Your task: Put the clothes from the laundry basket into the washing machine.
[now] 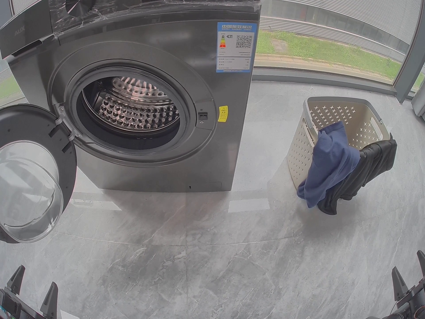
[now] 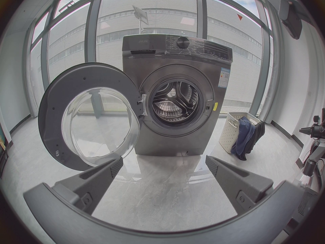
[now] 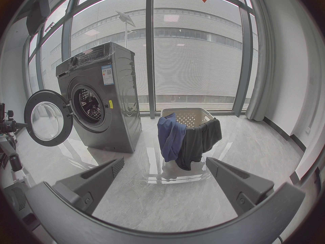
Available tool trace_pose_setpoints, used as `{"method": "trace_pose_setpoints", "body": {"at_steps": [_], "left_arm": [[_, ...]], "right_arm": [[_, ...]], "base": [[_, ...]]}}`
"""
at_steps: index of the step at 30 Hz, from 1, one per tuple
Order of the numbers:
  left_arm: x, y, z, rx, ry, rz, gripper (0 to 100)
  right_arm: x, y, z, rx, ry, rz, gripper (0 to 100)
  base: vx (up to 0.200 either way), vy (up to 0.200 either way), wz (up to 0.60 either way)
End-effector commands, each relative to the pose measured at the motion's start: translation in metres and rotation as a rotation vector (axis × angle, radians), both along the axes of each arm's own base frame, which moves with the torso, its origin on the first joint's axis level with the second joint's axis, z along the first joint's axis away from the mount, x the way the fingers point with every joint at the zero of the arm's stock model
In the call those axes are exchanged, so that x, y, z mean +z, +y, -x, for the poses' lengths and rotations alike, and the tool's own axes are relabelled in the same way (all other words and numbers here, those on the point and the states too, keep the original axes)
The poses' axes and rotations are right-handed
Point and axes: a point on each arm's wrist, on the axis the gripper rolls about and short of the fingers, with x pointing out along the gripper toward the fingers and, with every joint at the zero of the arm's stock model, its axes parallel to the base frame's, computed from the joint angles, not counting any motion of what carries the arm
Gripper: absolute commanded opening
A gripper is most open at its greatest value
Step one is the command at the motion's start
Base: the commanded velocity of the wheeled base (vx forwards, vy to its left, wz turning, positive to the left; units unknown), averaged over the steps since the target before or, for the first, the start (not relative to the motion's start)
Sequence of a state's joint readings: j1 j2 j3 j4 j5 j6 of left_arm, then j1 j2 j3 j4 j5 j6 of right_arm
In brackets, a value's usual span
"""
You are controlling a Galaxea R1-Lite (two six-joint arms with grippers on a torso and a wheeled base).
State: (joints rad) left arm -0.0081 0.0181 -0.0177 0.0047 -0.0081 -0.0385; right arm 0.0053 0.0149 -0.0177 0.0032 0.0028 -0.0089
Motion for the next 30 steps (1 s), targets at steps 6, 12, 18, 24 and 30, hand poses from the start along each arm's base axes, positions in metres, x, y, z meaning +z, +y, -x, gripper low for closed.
{"method": "trace_pose_setpoints", "body": {"at_steps": [6,12,18,24,30], "left_arm": [[-0.0049,0.0000,0.0002,-0.001,-0.002,0.000,100],[-0.0049,0.0000,0.0002,0.001,-0.002,0.001,100],[-0.0049,0.0000,0.0002,0.001,-0.002,0.001,100],[-0.0049,0.0000,0.0002,0.001,-0.002,0.003,100],[-0.0049,0.0000,0.0002,-0.001,-0.002,0.003,100]], "right_arm": [[-0.0052,0.0000,-0.0002,0.001,0.003,0.000,100],[-0.0052,0.0000,-0.0002,0.001,0.003,0.002,100],[-0.0052,0.0000,-0.0002,0.001,0.003,0.002,100],[-0.0052,0.0000,-0.0002,0.001,0.003,0.002,100],[-0.0052,0.0000,-0.0002,0.001,0.003,0.002,100]], "base": [[0.000,-0.200,0.00],[0.000,-0.200,0.00],[0.000,-0.200,0.00],[0.000,-0.033,0.00],[0.000,0.000,0.00]]}}
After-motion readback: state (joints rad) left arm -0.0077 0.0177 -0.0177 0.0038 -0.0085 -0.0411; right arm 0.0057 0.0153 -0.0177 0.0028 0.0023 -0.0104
